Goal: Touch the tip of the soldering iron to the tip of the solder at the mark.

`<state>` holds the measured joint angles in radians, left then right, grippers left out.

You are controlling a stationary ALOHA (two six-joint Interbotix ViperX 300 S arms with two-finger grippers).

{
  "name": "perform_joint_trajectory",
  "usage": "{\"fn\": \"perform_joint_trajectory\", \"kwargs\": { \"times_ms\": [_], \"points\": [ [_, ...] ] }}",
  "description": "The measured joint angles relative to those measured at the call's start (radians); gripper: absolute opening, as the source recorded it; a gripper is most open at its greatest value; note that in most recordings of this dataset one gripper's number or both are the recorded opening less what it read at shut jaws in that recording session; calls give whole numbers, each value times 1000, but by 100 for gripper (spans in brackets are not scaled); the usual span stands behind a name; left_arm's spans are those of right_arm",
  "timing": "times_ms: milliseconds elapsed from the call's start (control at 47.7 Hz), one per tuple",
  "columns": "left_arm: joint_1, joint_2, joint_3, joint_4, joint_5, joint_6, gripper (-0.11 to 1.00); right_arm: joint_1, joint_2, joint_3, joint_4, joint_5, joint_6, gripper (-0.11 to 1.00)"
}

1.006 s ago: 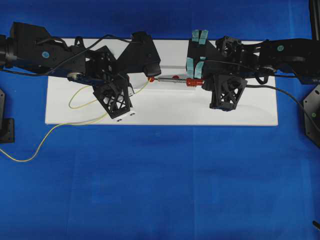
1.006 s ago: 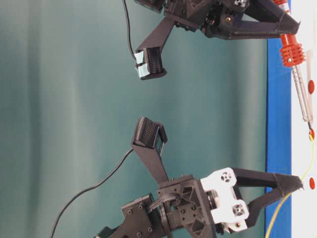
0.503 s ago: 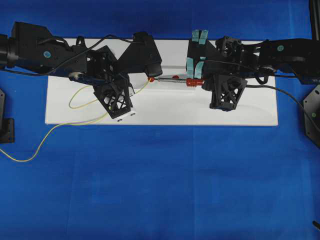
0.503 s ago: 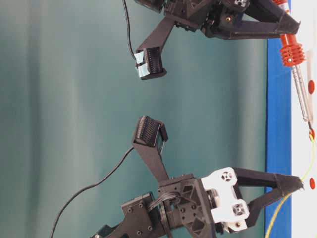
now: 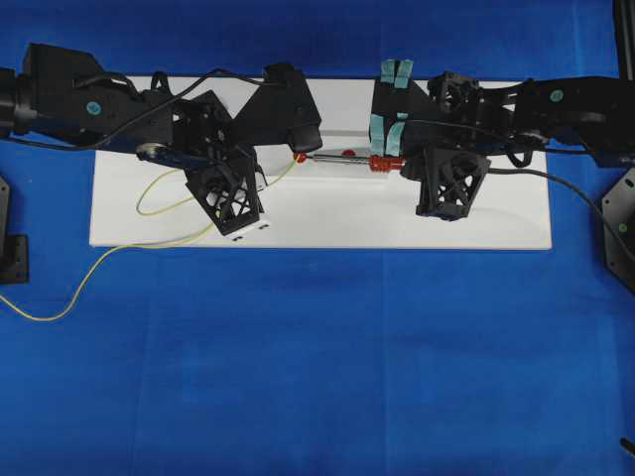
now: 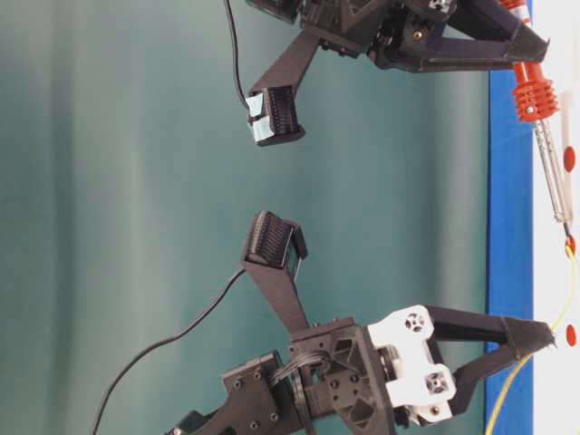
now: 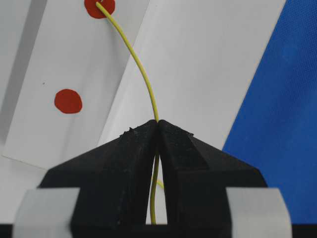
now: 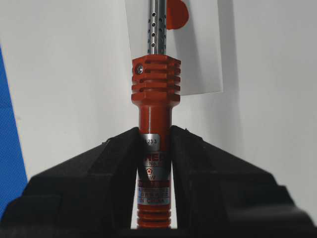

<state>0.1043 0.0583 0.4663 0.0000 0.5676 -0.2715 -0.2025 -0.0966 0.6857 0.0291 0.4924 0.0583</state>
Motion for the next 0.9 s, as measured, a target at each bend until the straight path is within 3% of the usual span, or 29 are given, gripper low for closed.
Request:
{"fn": "perform_joint_trajectory", "kwargs": {
  "times_ms": [901],
  "points": [
    [2,-54,2,0,25,8,3,0,0,0,-2,0,0,6]
  ]
}}
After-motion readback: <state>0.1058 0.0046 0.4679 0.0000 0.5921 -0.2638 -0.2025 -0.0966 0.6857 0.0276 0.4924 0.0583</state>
